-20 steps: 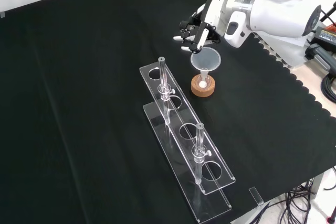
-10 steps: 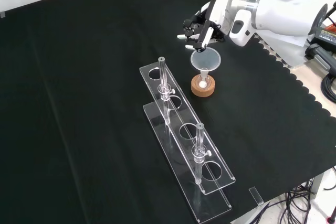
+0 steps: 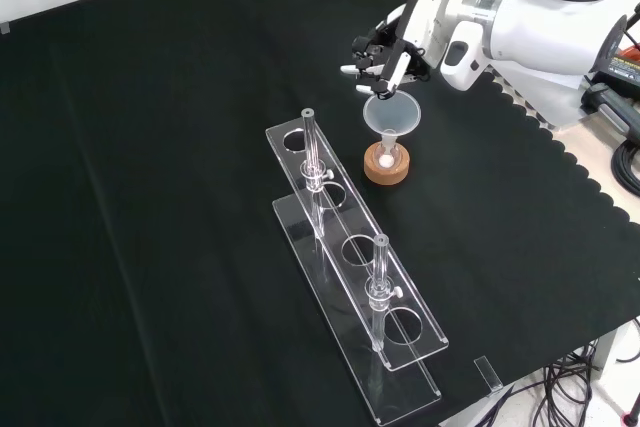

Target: Pour all the NaCl from the weighing funnel into the round-bottom flask.

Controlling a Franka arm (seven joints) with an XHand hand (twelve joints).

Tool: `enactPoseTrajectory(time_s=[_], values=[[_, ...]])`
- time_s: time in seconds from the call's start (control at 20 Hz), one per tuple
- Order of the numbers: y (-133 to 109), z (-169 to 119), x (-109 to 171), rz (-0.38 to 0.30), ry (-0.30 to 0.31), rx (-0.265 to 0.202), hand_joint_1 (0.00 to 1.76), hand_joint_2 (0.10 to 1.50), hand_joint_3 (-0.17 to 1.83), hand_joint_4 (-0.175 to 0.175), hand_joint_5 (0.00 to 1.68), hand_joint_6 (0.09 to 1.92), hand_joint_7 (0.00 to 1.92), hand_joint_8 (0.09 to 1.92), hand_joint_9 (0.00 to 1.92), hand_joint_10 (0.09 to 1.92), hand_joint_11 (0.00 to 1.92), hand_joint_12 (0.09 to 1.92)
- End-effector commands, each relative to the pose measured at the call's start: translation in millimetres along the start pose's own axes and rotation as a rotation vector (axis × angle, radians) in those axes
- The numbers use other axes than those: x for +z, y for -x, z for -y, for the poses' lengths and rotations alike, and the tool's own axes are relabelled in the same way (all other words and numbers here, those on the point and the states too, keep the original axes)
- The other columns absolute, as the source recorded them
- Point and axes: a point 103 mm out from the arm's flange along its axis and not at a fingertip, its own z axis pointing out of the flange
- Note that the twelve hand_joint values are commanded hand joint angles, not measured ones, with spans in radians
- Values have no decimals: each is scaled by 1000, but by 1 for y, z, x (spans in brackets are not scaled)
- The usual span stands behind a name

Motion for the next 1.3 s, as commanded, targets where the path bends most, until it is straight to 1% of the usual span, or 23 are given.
enactPoseTrajectory(time_s=[0.05, 0.15, 0.4, 0.55, 0.6, 0.75, 0.85, 1.0, 1.05, 1.15, 1.2, 1.3], values=[[-1, -2, 6, -1, 14, 8, 1128, 728, 419, 175, 1508, 105, 1703, 87, 1120, 142, 0, 1395], [-2, -1, 7, 5, 13, 10, 1128, 728, 419, 175, 1508, 106, 1703, 87, 1120, 141, 0, 1397], [4, -2, 6, -17, 0, 8, 1128, 729, 418, 175, 1506, 110, 1704, 87, 1121, 141, 0, 1399], [8, -2, 3, -47, 19, 11, 1127, 730, 417, 175, 1504, 113, 1704, 87, 1121, 140, 0, 1401], [10, -2, 0, -61, 36, 21, 1127, 730, 417, 175, 1504, 114, 1704, 87, 1122, 140, 0, 1401], [17, -3, -2, -89, 50, 51, 1127, 731, 416, 175, 1502, 117, 1704, 87, 1122, 139, 0, 1403], [22, -3, -3, -120, 66, 80, 1126, 731, 415, 175, 1501, 119, 1702, 87, 1122, 139, 0, 1404], [24, -3, -1, -156, 88, 108, 1126, 733, 412, 175, 1497, 123, 1693, 87, 1121, 137, 0, 1406], [26, -3, 2, -180, 88, 129, 1124, 741, 398, 175, 1488, 139, 1690, 87, 1121, 134, 0, 1410], [28, -2, 7, -202, 88, 149, 1123, 752, 379, 175, 1476, 161, 1686, 87, 1120, 129, 0, 1414], [29, -1, 13, -228, 90, 163, 1123, 754, 376, 175, 1473, 166, 1685, 87, 1120, 128, 0, 1414], [31, 0, 21, -256, 92, 176, 1122, 756, 373, 175, 1470, 171, 1684, 87, 1119, 127, 0, 1414]])
